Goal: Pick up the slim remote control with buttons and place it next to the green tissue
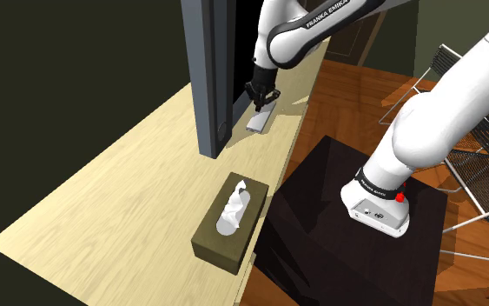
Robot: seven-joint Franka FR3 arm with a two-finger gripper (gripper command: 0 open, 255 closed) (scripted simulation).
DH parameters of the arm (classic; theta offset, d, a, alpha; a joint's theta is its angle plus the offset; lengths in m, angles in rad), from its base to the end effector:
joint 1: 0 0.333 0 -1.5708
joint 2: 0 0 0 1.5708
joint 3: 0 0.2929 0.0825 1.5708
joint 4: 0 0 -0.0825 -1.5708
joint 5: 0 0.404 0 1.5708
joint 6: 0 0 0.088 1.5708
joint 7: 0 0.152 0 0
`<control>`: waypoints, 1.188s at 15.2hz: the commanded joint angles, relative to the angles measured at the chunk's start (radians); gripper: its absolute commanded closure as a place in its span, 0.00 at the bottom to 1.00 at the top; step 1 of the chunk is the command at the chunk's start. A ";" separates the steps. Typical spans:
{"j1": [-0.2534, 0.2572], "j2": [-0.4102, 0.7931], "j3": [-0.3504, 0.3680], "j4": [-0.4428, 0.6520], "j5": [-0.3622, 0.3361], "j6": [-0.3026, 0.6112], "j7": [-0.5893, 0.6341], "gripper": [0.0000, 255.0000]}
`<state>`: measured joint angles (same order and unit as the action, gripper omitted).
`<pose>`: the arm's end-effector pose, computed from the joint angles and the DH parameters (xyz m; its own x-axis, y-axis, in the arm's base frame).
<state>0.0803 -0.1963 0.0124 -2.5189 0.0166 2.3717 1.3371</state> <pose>0.4685 0.0440 0.2732 0.3094 -0.9509 0.0019 -0.9497 -0.3091 -0.0499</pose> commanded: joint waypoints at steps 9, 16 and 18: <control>-0.033 0.026 -0.032 0.018 -0.030 -0.051 -0.050 0.00; -0.034 0.061 -0.031 -0.001 -0.030 0.003 -0.050 0.00; -0.034 0.061 -0.031 -0.001 -0.030 0.003 -0.050 0.00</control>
<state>0.0481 -0.2127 -0.0164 -2.5185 -0.0133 2.3262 1.2805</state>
